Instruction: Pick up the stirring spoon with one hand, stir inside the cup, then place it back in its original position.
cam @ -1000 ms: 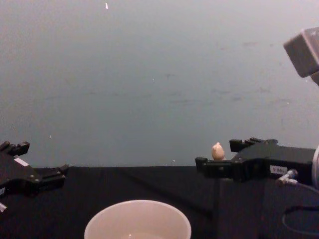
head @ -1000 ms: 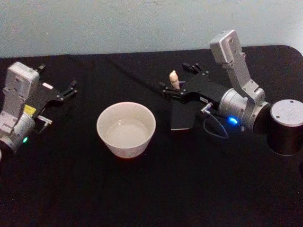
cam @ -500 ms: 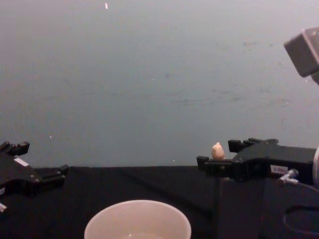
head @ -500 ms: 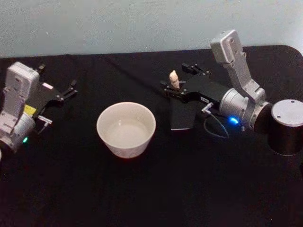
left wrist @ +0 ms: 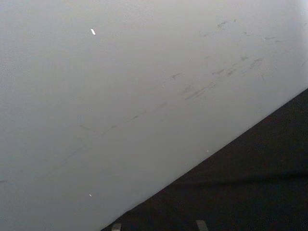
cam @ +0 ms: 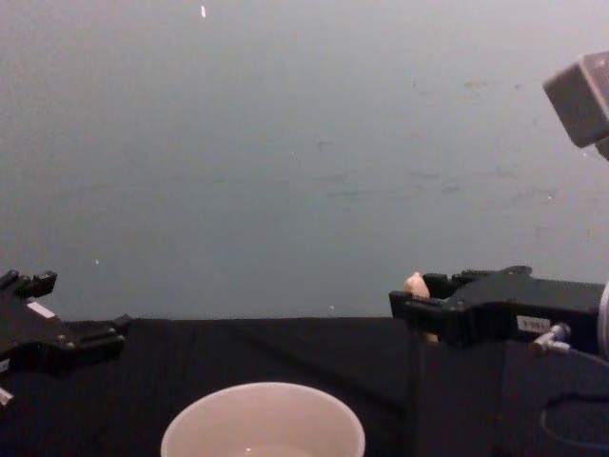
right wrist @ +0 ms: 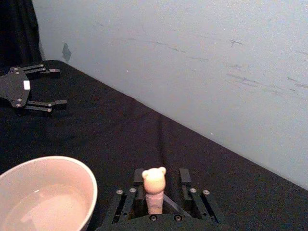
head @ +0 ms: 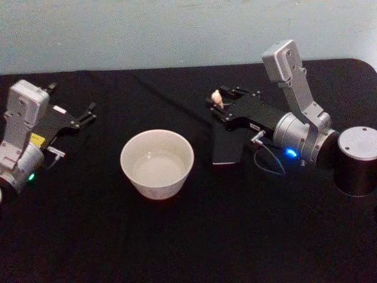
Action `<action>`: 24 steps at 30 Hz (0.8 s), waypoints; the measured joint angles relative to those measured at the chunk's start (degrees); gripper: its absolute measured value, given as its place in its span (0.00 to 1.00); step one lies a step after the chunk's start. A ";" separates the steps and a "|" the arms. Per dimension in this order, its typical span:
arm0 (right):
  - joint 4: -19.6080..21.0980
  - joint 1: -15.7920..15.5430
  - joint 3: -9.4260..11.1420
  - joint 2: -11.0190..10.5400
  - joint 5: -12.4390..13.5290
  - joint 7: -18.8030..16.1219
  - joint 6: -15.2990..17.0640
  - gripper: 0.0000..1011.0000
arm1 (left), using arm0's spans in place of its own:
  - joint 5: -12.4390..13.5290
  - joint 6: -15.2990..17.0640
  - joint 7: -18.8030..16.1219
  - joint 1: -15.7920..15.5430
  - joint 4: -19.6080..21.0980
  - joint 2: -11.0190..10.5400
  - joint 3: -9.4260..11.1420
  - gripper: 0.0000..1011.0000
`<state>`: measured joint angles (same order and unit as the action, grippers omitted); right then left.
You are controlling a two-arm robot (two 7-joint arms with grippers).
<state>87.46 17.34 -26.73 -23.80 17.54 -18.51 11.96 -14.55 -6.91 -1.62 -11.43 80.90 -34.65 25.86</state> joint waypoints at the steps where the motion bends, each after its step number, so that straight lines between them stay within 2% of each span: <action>1: 0.00 0.00 0.00 0.00 0.01 0.00 0.00 0.45 | 0.00 0.00 0.00 0.00 0.00 0.00 0.00 0.99; 5: 0.02 0.00 0.00 -0.02 0.03 0.00 0.00 0.33 | 0.00 0.00 0.00 0.00 0.00 0.00 0.00 0.99; 6: 0.03 0.00 0.00 -0.02 0.03 0.00 0.00 0.27 | 0.00 0.00 0.00 0.00 0.00 0.00 0.00 0.99; 9: 0.03 0.00 0.00 -0.03 0.05 0.00 0.00 0.22 | 0.00 0.00 0.00 0.00 0.00 0.00 0.00 0.99; 19: 0.04 0.00 0.00 -0.03 0.06 0.00 0.00 0.22 | 0.00 0.00 0.00 0.00 0.00 0.00 0.00 0.99; 24: 1.10 -0.78 1.27 0.26 0.03 -0.46 0.05 0.22 | 0.00 0.00 0.00 0.00 0.00 0.00 0.00 0.99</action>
<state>88.56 16.56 -25.46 -23.54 17.58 -18.97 12.02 -14.55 -6.91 -1.62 -11.43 80.90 -34.64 25.87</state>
